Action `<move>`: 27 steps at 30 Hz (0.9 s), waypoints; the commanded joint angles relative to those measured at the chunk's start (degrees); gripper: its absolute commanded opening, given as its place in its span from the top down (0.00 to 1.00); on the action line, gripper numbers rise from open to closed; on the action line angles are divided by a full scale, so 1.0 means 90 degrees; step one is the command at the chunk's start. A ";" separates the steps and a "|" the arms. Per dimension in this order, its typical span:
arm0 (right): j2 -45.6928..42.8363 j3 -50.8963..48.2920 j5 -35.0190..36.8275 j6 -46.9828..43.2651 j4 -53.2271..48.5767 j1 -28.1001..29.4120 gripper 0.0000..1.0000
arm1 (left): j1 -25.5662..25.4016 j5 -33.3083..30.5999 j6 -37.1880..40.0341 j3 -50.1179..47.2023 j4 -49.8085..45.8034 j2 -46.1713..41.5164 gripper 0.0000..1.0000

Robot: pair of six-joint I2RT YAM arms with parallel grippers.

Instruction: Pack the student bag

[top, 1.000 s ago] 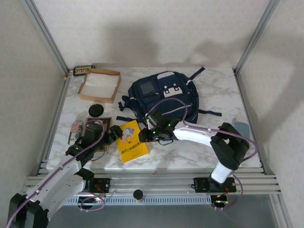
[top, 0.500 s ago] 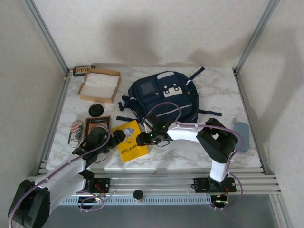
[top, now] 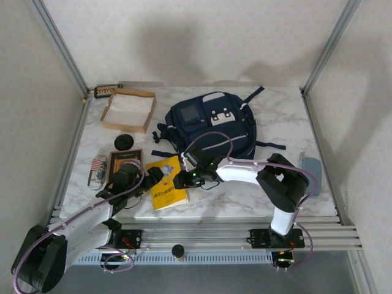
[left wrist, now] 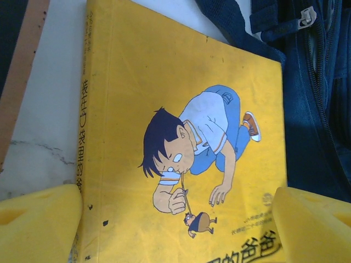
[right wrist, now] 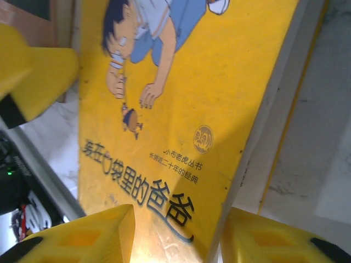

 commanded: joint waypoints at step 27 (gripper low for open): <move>-0.1736 0.0234 -0.1015 0.0220 0.0647 -0.0323 1.00 | 0.0061 -0.1098 0.0341 0.1967 -0.2443 -0.0874 0.00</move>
